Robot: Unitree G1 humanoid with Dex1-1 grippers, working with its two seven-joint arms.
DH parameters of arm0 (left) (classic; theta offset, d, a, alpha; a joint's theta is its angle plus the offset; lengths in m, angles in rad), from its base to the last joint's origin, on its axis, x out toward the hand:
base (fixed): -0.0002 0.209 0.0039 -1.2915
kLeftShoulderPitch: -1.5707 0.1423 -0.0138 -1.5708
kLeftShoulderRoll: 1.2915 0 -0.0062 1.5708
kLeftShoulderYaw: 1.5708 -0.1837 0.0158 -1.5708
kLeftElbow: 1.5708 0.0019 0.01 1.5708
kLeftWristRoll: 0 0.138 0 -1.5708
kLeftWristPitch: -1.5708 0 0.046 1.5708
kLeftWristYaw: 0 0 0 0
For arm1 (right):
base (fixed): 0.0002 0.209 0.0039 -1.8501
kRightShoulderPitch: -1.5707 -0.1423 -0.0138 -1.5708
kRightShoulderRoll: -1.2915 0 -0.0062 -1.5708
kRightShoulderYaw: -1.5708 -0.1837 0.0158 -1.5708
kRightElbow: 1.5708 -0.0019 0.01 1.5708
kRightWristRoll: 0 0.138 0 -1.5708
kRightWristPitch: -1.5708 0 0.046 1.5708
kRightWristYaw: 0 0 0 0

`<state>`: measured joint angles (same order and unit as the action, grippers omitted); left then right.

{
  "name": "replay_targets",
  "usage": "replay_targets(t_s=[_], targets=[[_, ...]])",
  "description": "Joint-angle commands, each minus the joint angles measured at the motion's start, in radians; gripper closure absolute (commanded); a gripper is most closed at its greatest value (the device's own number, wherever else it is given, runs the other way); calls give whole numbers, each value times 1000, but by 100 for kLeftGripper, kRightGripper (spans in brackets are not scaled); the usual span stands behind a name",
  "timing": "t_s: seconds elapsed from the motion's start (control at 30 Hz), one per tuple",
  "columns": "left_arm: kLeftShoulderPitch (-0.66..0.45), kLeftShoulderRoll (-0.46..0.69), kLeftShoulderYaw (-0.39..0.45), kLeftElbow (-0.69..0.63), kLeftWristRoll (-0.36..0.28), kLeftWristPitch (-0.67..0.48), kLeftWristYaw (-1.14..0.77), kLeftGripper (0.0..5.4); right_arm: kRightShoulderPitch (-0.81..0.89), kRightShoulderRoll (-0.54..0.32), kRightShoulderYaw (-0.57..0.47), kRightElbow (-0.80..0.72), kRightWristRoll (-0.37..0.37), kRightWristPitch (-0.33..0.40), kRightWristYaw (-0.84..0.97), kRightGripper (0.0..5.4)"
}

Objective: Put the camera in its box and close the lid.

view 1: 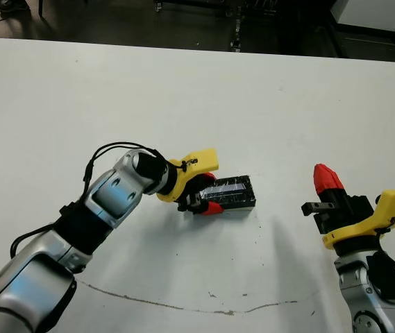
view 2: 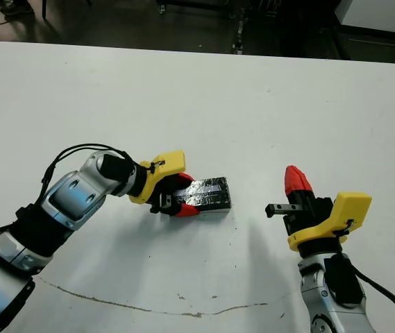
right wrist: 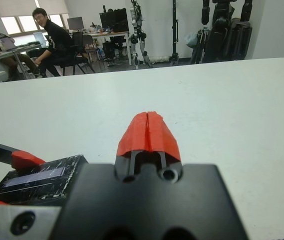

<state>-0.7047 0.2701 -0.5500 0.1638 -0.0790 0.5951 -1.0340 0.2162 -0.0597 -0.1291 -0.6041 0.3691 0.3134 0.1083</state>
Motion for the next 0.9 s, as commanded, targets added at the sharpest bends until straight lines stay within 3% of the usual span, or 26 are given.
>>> replay_targets(t_s=[0.03, 0.57, 0.9], targets=[[41, -73, -61, 44, -29, 18, -48, 223, 10, -12, -11, -2, 11, 26, -7, 540], [0, -128, -135, 103, 20, -7, -74, 223, 18, -16, -6, 7, 10, 2, 5, 540], [-32, -154, -156, 131, -1, 141, -89, 223, 22, -16, 2, 6, 0, -6, 6, 540]])
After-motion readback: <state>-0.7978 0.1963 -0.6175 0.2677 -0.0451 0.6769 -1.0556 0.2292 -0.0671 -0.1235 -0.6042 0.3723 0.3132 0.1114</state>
